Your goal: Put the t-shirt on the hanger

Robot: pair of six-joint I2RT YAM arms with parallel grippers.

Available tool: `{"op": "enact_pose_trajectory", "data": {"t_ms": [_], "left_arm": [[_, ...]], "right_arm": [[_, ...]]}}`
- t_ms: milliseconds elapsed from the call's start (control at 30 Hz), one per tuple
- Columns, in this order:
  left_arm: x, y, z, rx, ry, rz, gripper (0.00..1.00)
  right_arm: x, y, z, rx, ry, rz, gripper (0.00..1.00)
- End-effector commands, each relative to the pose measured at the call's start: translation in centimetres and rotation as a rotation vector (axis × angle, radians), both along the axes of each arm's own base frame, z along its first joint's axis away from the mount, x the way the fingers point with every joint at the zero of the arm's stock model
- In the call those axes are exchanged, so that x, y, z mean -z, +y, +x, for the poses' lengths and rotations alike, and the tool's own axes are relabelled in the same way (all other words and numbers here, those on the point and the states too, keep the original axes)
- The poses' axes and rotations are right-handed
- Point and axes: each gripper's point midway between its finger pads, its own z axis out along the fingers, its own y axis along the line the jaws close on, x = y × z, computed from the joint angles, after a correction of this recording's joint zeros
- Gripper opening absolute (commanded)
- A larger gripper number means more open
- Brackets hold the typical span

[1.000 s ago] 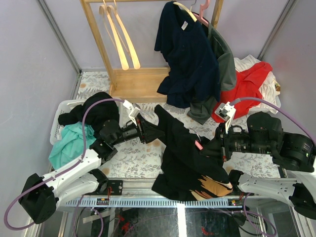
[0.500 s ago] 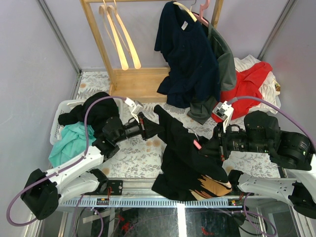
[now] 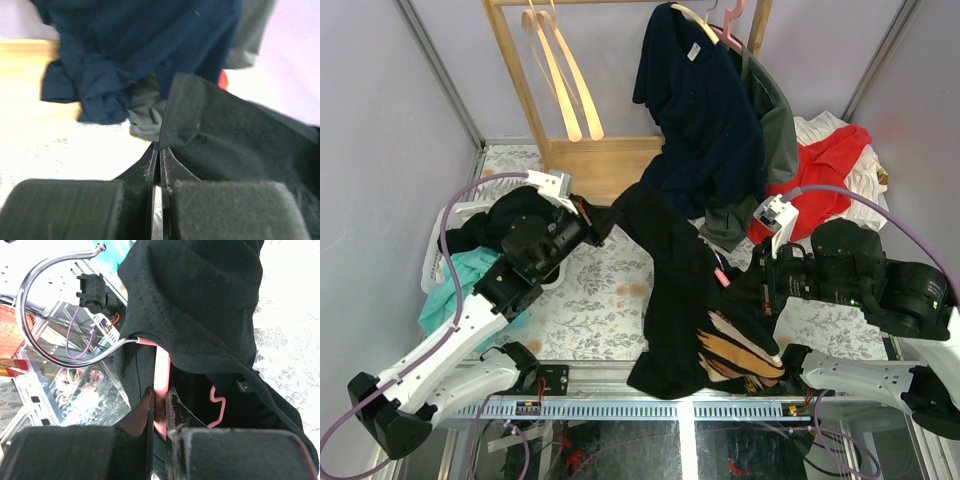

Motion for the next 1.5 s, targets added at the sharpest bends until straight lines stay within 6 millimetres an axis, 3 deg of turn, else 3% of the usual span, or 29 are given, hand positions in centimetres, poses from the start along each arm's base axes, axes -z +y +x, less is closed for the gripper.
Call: {"op": "enact_pose_trajectory", "data": {"t_ms": [0,300,467,633,767,1000,1167,1267,1333,1467], "left_arm": [[0.5,5.4,4.3,-0.329,0.045,0.126,0.00],[-1.2,10.8,7.1,-0.548,0.055,0.159,0.00],[-3.2,14.6,8.3,-0.654,0.046,0.173,0.00],[-5.5,17.0,8.5,-0.715,0.017,0.165,0.00],[-5.8,18.2,8.7,-0.756,0.021,0.181,0.00],[-4.4,18.0,9.4,-0.742,0.052,0.195,0.00],[-3.5,16.6,9.4,-0.667,0.062,0.184,0.01],[-3.3,15.9,9.0,-0.621,0.072,0.174,0.18],[-3.3,16.1,8.7,-0.629,0.094,0.177,0.23],[-5.3,16.5,7.2,-0.636,0.078,0.154,0.28]], "right_arm": [[-2.4,0.3,0.4,-0.003,-0.052,0.053,0.00],[-3.2,-0.3,0.2,0.000,-0.060,0.041,0.00],[-5.1,-1.0,-0.1,-0.005,-0.092,0.055,0.00],[-5.9,-1.4,0.0,-0.003,-0.112,0.050,0.00],[-6.3,-1.3,-0.2,-0.010,-0.118,0.074,0.00],[-7.3,-0.8,-1.0,-0.054,-0.125,0.132,0.00],[-6.0,0.2,-0.5,-0.061,-0.118,0.129,0.00],[-5.2,1.3,-0.2,-0.074,-0.106,0.145,0.00],[-4.8,1.8,-0.1,-0.081,-0.097,0.144,0.00],[-4.5,2.2,0.1,-0.089,-0.090,0.132,0.00]]}}
